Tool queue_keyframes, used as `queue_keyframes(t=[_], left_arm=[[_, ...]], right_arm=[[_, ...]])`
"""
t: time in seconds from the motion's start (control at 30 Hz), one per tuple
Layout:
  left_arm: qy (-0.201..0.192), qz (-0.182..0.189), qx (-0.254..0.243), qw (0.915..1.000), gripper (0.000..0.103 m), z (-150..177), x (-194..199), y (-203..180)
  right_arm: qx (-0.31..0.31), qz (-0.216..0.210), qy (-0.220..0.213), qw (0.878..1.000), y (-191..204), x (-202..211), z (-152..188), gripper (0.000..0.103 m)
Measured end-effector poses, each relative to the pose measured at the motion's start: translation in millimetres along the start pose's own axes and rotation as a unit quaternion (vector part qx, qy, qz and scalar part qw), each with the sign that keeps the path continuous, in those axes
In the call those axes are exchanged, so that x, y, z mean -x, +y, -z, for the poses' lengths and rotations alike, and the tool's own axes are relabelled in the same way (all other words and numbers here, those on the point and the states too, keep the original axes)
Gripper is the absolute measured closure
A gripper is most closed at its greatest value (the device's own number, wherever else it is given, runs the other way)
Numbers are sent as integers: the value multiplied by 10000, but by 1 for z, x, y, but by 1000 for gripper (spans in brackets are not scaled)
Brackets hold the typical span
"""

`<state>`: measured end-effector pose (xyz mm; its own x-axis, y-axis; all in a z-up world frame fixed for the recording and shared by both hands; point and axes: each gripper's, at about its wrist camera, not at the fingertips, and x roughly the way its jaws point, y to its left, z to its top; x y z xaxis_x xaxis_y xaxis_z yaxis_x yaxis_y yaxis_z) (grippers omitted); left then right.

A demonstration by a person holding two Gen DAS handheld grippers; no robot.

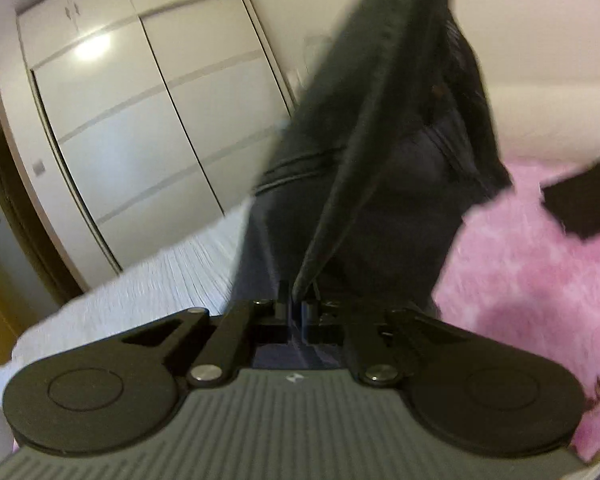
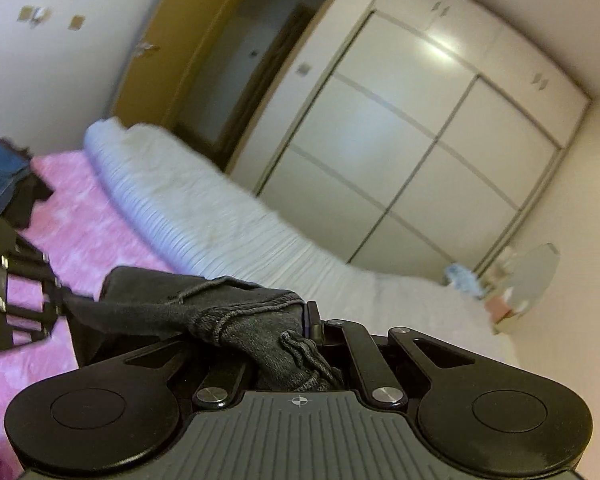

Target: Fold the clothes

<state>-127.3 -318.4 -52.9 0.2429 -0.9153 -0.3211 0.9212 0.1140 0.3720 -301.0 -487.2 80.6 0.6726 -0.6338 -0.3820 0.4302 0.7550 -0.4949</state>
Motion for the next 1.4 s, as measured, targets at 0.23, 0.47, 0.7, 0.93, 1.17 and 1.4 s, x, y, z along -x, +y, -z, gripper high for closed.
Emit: queue_keyframes(t=[0.23,0.47,0.7,0.93,1.17,1.4], left_arm=[[-754,-280,-273,9964,98,-8,84,127],[-1170,-684,-1168,9839,98,-40,190,262],[-1375,-389,-2231,9643,98,-98,203,287],[-872,783,-2428,9630,98,-78,102,205],[356,1965,-2347,9513,98,-28,-74,65],[1388,2246,-2524,9309,98,-11,-237,-21]], right_arm=[[-13,255,-428,9988,57,62,-64,101],[-204,-67,-1042,9943,143,124,-161,101],[-559,89,-862,9947,146,146,-184,101],[-1105,400,228,9928,108,122,-100,101],[-1800,-10,1978,9636,43,25,67,101],[-2246,-550,2707,9345,-49,-86,198,101]])
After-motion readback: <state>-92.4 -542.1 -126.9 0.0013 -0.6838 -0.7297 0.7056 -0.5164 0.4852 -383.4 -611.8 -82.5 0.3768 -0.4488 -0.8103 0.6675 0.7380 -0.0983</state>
